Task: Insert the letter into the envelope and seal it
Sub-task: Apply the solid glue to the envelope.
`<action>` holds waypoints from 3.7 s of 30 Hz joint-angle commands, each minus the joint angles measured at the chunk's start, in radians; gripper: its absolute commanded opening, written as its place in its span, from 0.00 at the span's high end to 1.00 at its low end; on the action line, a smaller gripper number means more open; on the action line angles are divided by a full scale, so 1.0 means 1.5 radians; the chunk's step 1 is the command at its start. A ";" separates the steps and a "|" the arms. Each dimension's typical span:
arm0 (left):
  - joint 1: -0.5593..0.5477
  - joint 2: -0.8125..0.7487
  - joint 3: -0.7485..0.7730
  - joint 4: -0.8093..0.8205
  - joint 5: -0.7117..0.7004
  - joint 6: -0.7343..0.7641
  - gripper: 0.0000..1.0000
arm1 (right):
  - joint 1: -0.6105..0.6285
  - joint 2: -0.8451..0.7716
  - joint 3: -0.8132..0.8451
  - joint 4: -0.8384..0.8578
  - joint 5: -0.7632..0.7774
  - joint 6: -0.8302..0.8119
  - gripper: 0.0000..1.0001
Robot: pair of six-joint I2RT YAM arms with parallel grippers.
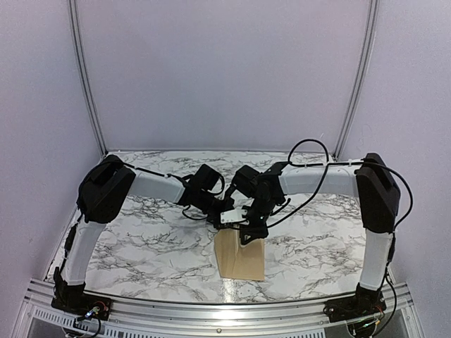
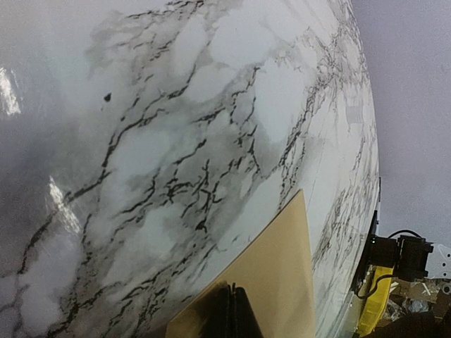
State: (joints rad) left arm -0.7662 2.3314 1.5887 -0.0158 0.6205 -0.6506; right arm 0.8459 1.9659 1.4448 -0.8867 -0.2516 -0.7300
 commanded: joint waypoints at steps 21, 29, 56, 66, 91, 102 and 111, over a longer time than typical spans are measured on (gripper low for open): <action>-0.016 0.032 0.069 -0.190 -0.118 0.109 1.00 | 0.022 -0.014 -0.038 -0.063 -0.002 0.021 0.98; -0.023 0.030 0.077 -0.211 -0.137 0.127 1.00 | 0.017 0.000 -0.021 -0.025 0.080 0.038 0.99; -0.022 0.038 0.079 -0.212 -0.130 0.132 1.00 | 0.013 0.013 0.033 -0.068 0.085 0.032 1.00; -0.023 0.021 0.083 -0.237 -0.195 0.144 1.00 | 0.025 -0.017 -0.013 -0.086 0.048 0.035 0.99; -0.023 0.032 0.090 -0.247 -0.182 0.152 1.00 | 0.038 -0.019 -0.010 -0.027 0.140 0.056 1.00; -0.023 0.037 0.094 -0.247 -0.163 0.156 1.00 | 0.010 -0.004 0.030 0.002 0.181 0.060 1.00; -0.023 0.037 0.094 -0.248 -0.163 0.161 1.00 | -0.006 0.018 0.050 0.012 0.149 0.049 1.00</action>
State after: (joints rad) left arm -0.8024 2.3360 1.7344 -0.2867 0.4091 -0.4263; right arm 0.8467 1.9701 1.4757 -0.9123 -0.0338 -0.6552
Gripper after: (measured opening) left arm 0.005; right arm 0.120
